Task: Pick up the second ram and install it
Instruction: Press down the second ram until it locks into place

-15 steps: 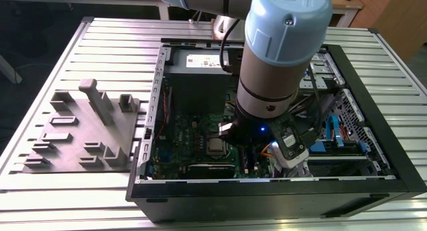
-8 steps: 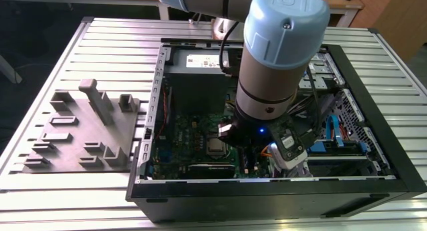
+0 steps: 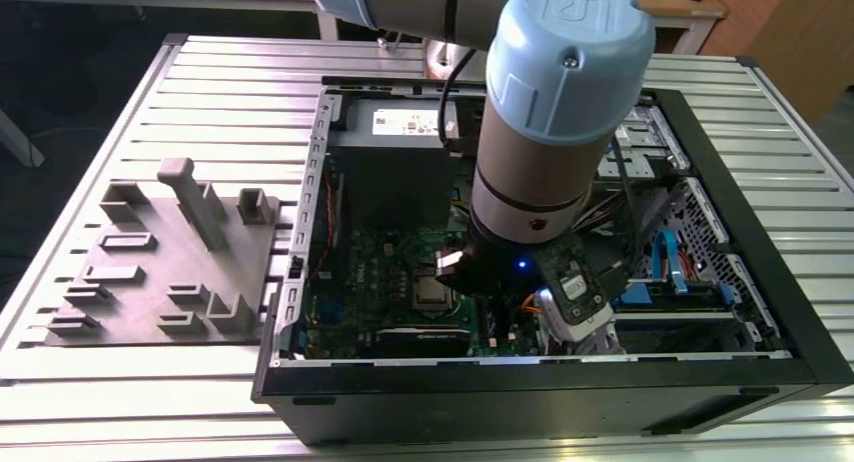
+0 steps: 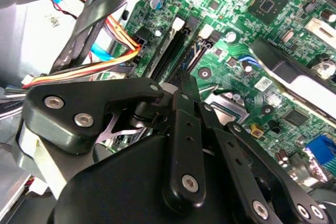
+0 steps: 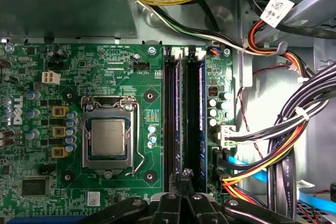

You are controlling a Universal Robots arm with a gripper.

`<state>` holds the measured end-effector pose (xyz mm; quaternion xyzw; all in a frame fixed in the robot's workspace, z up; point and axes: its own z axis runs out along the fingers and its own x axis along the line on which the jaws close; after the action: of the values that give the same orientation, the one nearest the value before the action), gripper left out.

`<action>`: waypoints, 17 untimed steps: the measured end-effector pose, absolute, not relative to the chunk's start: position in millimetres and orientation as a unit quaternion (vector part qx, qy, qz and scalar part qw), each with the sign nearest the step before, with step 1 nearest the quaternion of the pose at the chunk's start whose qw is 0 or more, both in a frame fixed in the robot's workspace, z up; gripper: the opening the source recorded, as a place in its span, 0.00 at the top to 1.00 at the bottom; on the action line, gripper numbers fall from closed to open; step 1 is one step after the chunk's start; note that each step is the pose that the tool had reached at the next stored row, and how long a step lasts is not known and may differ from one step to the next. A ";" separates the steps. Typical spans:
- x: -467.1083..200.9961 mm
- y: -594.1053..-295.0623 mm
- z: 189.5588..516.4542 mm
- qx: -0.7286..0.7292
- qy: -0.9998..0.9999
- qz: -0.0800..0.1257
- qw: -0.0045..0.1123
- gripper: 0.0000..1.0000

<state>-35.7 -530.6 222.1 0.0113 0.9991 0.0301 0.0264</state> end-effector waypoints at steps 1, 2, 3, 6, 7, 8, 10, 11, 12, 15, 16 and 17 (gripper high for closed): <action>-35.8 -530.6 221.6 0.011 0.999 0.030 0.026 0.93; -35.8 -530.6 220.8 0.011 0.999 0.030 0.026 0.93; -35.8 -530.7 220.1 0.011 0.999 0.030 0.026 0.93; -35.8 -530.7 219.2 0.011 0.999 0.030 0.026 0.93; -35.7 -530.5 218.9 0.011 0.999 0.030 0.026 0.93; -35.7 -530.6 218.9 0.011 0.999 0.030 0.026 0.93; -35.7 -530.6 218.8 0.011 0.999 0.030 0.026 0.93; -35.8 -530.6 218.8 0.011 0.999 0.030 0.026 0.93; -35.8 -530.6 218.7 0.011 0.999 0.030 0.026 0.93; -35.8 -530.6 218.7 0.011 0.999 0.030 0.026 0.93; -35.8 -530.6 218.6 0.011 0.999 0.030 0.026 0.93; -35.7 -530.6 218.4 0.011 0.999 0.030 0.026 0.93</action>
<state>-35.7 -530.6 218.4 0.0113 0.9991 0.0301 0.0264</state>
